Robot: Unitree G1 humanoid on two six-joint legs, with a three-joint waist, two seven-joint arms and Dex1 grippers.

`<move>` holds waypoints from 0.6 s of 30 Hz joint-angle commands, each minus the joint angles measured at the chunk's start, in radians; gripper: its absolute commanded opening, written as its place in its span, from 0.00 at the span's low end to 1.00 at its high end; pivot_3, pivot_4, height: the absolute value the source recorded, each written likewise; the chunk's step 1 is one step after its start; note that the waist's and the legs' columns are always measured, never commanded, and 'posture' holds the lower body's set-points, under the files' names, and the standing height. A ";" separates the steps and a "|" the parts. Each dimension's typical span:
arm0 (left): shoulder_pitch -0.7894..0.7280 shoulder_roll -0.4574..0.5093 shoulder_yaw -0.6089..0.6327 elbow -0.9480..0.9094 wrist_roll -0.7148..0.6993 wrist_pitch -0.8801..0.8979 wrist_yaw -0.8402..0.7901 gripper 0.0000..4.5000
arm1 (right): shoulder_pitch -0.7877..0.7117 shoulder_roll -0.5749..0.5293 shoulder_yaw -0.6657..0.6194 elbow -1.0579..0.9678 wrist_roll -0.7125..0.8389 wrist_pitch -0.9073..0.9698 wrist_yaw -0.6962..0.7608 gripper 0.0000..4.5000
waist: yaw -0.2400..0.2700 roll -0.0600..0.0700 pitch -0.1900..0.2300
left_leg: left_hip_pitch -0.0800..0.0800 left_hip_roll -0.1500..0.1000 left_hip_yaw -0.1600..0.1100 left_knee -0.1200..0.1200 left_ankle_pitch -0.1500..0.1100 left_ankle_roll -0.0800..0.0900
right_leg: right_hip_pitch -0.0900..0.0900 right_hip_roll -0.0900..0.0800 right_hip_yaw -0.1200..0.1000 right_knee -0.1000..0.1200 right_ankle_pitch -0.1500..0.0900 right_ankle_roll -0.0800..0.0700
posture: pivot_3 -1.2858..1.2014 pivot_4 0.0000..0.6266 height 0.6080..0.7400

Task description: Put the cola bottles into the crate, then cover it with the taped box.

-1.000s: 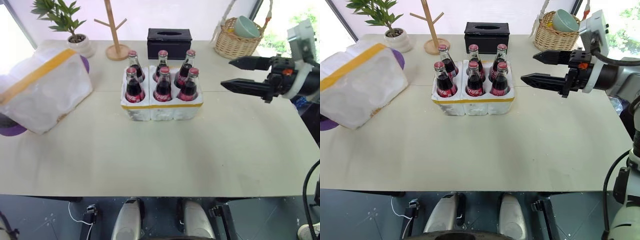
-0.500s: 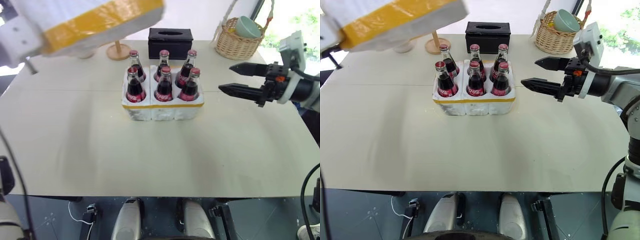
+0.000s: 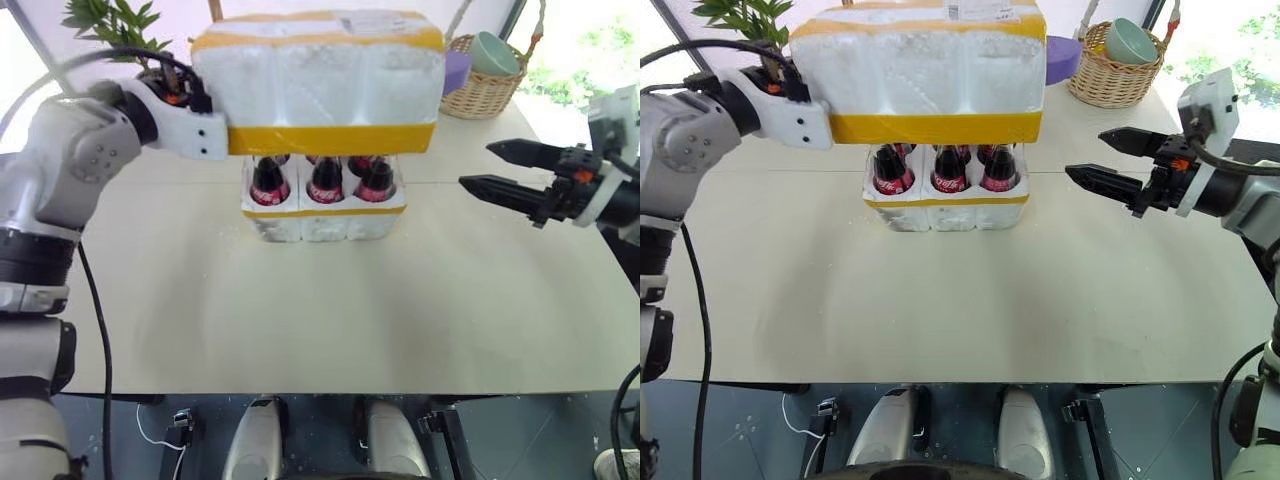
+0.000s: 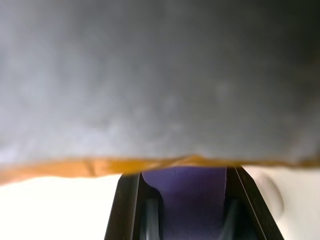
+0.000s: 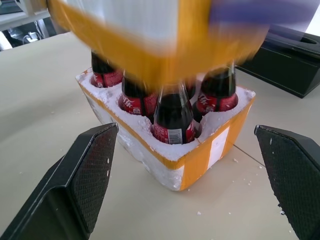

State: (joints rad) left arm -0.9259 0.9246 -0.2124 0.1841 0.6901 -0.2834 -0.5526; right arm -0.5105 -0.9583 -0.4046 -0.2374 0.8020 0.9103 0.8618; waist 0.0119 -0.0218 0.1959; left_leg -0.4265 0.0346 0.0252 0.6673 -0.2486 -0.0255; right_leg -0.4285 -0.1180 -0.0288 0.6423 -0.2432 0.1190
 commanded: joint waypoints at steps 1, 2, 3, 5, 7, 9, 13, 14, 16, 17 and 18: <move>0.030 -0.005 0.002 -0.070 0.053 0.051 -0.001 0.09 | 0.007 0.001 -0.052 -0.039 0.032 -0.010 -0.018 1.00 | -0.001 0.000 0.000 | 0.000 0.000 0.000 0.000 0.000 0.000 | 0.000 0.000 0.000 0.000 0.000 0.000 | 0.52 0.24 0.97; 0.037 -0.013 -0.005 -0.079 0.066 0.059 0.002 0.09 | 0.012 0.002 -0.056 -0.040 0.036 -0.010 -0.023 1.00 | 0.000 0.000 0.000 | 0.000 0.000 0.000 0.000 0.000 0.000 | 0.000 0.000 0.000 0.000 0.000 0.000 | 0.52 0.24 0.97; 0.040 -0.021 -0.012 -0.084 0.079 0.059 0.009 0.09 | 0.019 0.003 -0.059 -0.043 0.039 -0.012 -0.025 1.00 | 0.000 0.000 0.000 | 0.000 0.000 0.000 0.000 0.000 0.000 | 0.000 0.000 0.000 0.000 0.000 0.000 | 0.52 0.24 0.97; 0.045 -0.033 -0.016 -0.088 0.090 0.060 0.013 0.09 | 0.026 0.003 -0.061 -0.046 0.042 -0.015 -0.029 1.00 | 0.000 0.000 0.000 | 0.000 0.000 0.000 0.000 0.000 0.000 | 0.000 0.000 0.000 0.000 0.000 0.000 | 0.52 0.24 0.97; 0.087 -0.038 -0.019 -0.119 0.088 0.057 0.010 0.09 | 0.038 -0.001 -0.062 -0.046 0.042 -0.021 -0.027 1.00 | 0.000 0.000 0.000 | 0.000 0.000 0.000 0.000 0.000 0.000 | 0.000 0.000 0.000 0.000 0.000 0.000 | 0.52 0.24 0.97; 0.120 -0.033 -0.018 -0.135 0.089 0.057 0.007 0.09 | 0.048 -0.007 -0.061 -0.045 0.040 -0.025 -0.025 1.00 | -0.003 0.000 0.000 | 0.000 0.000 0.000 0.000 0.000 0.000 | 0.000 0.000 0.000 0.000 0.000 0.000 | 0.52 0.24 0.97; 0.155 -0.025 0.014 -0.135 0.077 0.056 0.033 0.51 | 0.084 -0.030 -0.052 -0.053 0.023 -0.042 0.003 1.00 | -0.001 0.000 0.000 | 0.000 0.000 0.000 0.000 0.000 0.000 | 0.000 0.000 0.000 0.000 0.000 0.000 | 0.52 0.24 0.97; 0.159 -0.020 0.021 -0.137 0.074 0.052 0.036 0.65 | 0.089 -0.035 -0.052 -0.053 0.023 -0.045 0.009 1.00 | 0.000 0.000 0.000 | 0.000 0.000 0.000 0.000 0.000 0.000 | 0.000 0.000 0.000 -0.001 0.000 0.000 | 0.52 0.24 0.97; 0.169 -0.003 0.042 -0.142 0.064 0.043 0.044 0.88 | 0.084 -0.041 -0.051 -0.046 0.025 -0.050 0.013 1.00 | 0.001 0.000 0.000 | 0.000 0.000 0.000 0.000 0.000 0.000 | 0.000 0.000 0.000 -0.002 0.000 0.000 | 0.52 0.24 0.97; 0.176 0.006 0.052 -0.145 0.053 0.037 0.046 0.98 | 0.080 -0.043 -0.050 -0.042 0.026 -0.051 0.014 1.00 | 0.001 0.000 0.000 | 0.000 0.000 0.000 0.000 0.000 0.000 | 0.000 0.000 0.000 -0.002 0.000 0.000 | 0.52 0.24 0.97; 0.187 0.017 0.065 -0.151 0.040 0.028 0.049 0.98 | 0.077 -0.044 -0.048 -0.037 0.025 -0.053 0.015 1.00 | 0.001 0.000 0.000 | 0.000 0.000 0.000 0.000 0.000 0.000 | 0.000 0.000 0.000 -0.002 0.000 0.000 | 0.52 0.24 0.97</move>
State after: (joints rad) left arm -0.7448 0.9152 -0.2068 0.0705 0.7578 -0.2395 -0.5220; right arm -0.4143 -0.9785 -0.4271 -0.2548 0.8258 0.8801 0.8713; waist 0.0125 -0.0215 0.1957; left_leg -0.4263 0.0347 0.0247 0.6676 -0.2486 -0.0255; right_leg -0.4283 -0.1179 -0.0286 0.6401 -0.2432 0.1190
